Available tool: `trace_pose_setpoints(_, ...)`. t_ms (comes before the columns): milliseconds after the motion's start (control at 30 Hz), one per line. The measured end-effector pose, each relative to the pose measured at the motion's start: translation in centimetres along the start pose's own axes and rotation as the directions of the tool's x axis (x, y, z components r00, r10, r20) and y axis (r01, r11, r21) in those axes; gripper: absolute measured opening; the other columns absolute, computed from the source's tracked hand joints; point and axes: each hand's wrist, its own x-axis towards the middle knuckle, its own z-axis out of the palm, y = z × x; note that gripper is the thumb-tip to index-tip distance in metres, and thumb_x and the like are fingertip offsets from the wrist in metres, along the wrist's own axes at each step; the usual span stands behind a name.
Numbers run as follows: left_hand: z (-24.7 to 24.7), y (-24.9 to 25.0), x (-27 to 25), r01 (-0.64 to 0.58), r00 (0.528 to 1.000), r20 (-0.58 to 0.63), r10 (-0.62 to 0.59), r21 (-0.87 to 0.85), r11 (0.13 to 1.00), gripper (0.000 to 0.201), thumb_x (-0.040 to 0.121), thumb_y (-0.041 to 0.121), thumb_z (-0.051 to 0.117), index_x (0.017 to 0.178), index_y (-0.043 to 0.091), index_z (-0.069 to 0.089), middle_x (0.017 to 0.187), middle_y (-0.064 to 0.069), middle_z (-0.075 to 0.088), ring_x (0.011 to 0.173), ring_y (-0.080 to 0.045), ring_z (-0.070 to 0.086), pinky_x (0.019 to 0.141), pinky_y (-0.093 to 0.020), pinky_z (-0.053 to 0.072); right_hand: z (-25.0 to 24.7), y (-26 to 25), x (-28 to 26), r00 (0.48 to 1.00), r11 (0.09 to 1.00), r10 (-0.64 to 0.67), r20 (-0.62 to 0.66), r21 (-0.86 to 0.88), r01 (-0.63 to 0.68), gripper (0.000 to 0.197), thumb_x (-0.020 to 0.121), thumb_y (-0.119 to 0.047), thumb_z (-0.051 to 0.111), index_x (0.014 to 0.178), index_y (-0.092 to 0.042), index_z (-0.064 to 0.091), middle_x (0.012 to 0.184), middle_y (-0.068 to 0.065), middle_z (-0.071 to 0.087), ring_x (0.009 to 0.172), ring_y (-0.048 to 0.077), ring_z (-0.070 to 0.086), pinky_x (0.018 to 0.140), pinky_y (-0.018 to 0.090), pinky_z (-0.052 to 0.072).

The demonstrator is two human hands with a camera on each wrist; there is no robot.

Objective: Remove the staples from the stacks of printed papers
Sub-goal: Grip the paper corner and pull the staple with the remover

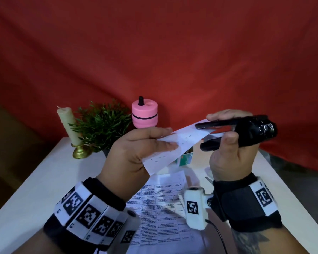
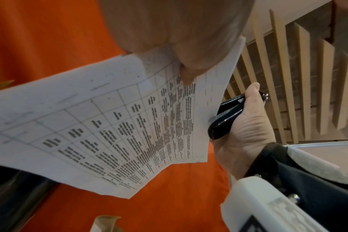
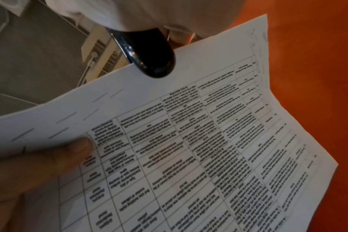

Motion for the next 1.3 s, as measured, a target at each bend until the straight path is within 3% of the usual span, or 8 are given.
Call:
trace_pose_setpoints(233, -0.4, 0.3, 0.4, 0.006, 0.999, 0.031, -0.011, 0.152, 0.988, 0.035, 0.082, -0.006, 0.066, 0.105, 0.019, 0.072, 0.113, 0.009, 0.067, 0.108, 0.004, 0.061, 0.092, -0.018, 0.050, 0.2, 0.0, 0.1, 0.996, 0.996, 0.083, 0.010, 0.021, -0.083, 0.057, 0.090, -0.063, 0.048, 0.092, -0.006, 0.054, 0.086, 0.013, 0.061, 0.077, 0.022, 0.063, 0.067, 0.037, 0.051)
trace_pose_setpoints(333, -0.1, 1.4, 0.9, 0.203, 0.979, -0.038, -0.199, 0.121, 0.972, 0.040, 0.088, -0.001, 0.064, 0.102, 0.037, 0.068, 0.096, 0.028, 0.070, 0.090, 0.011, 0.064, 0.076, -0.006, 0.049, 0.6, -0.3, 0.2, 0.967, 0.966, 0.256, -0.004, 0.037, -0.255, 0.062, 0.081, -0.070, 0.054, 0.079, -0.009, 0.058, 0.067, -0.005, 0.064, 0.062, 0.012, 0.062, 0.058, 0.026, 0.049)
trace_pose_setpoints(400, 0.1, 1.7, 1.2, 0.332, 0.943, -0.018, -0.331, 0.036, 0.943, 0.036, 0.088, 0.008, 0.066, 0.100, 0.043, 0.064, 0.093, 0.028, 0.070, 0.084, 0.008, 0.066, 0.070, -0.006, 0.050, 1.1, -0.3, 0.4, 0.919, 0.919, 0.393, 0.022, 0.001, -0.393, 0.058, 0.077, -0.068, 0.056, 0.072, -0.009, 0.059, 0.058, 0.003, 0.062, 0.055, 0.016, 0.061, 0.052, 0.027, 0.048)
trace_pose_setpoints(600, 0.6, 2.2, 1.6, 0.448, 0.894, 0.059, -0.445, -0.090, 0.889, 0.030, 0.087, 0.006, 0.067, 0.102, 0.032, 0.065, 0.094, 0.019, 0.073, 0.087, 0.004, 0.068, 0.074, -0.012, 0.054, 2.0, -0.9, 1.4, 0.874, 0.877, 0.477, 0.096, -0.109, -0.467, 0.059, 0.080, -0.062, 0.053, 0.070, -0.004, 0.061, 0.056, 0.001, 0.060, 0.055, 0.013, 0.059, 0.055, 0.018, 0.044)
trace_pose_setpoints(800, 0.8, 2.6, 1.6, 0.467, 0.884, 0.066, -0.462, -0.119, 0.876, 0.028, 0.087, 0.004, 0.066, 0.105, 0.025, 0.066, 0.094, 0.013, 0.075, 0.087, -0.002, 0.070, 0.076, -0.017, 0.056, 2.7, -1.3, 1.3, 0.875, 0.872, 0.475, 0.096, -0.185, -0.453, 0.050, 0.076, -0.068, 0.049, 0.056, -0.023, 0.045, 0.052, -0.009, 0.044, 0.053, 0.010, 0.046, 0.052, 0.022, 0.036)
trace_pose_setpoints(967, 0.6, 2.8, 1.5, 0.452, 0.892, 0.070, -0.446, -0.146, 0.880, 0.028, 0.087, 0.002, 0.066, 0.101, 0.027, 0.067, 0.094, 0.019, 0.074, 0.084, 0.004, 0.069, 0.070, -0.008, 0.051, 2.1, -1.1, 1.5, 0.877, 0.869, 0.475, 0.067, -0.193, -0.456, 0.053, 0.074, -0.068, 0.050, 0.060, -0.017, 0.048, 0.052, -0.009, 0.046, 0.053, 0.008, 0.048, 0.052, 0.018, 0.038)
trace_pose_setpoints(1133, 0.3, 3.1, 1.6, 0.441, 0.897, 0.086, -0.433, -0.192, 0.877, 0.030, 0.088, -0.001, 0.063, 0.095, 0.029, 0.065, 0.089, 0.022, 0.073, 0.081, 0.004, 0.069, 0.067, -0.006, 0.049, 0.7, -0.8, 2.2, 0.874, 0.866, 0.484, 0.024, -0.155, -0.475, 0.071, 0.074, -0.068, 0.051, 0.075, 0.003, 0.057, 0.069, 0.022, 0.062, 0.068, 0.032, 0.063, 0.063, 0.036, 0.049)
trace_pose_setpoints(1300, 0.5, 3.2, 1.6, 0.437, 0.899, 0.095, -0.427, -0.227, 0.870, 0.031, 0.088, -0.002, 0.063, 0.095, 0.027, 0.066, 0.088, 0.020, 0.074, 0.081, 0.002, 0.070, 0.066, -0.009, 0.051, 0.5, -1.3, 2.7, 0.876, 0.869, 0.482, 0.016, -0.134, -0.476, 0.071, 0.075, -0.065, 0.053, 0.078, 0.006, 0.056, 0.071, 0.024, 0.061, 0.071, 0.040, 0.062, 0.063, 0.042, 0.051)
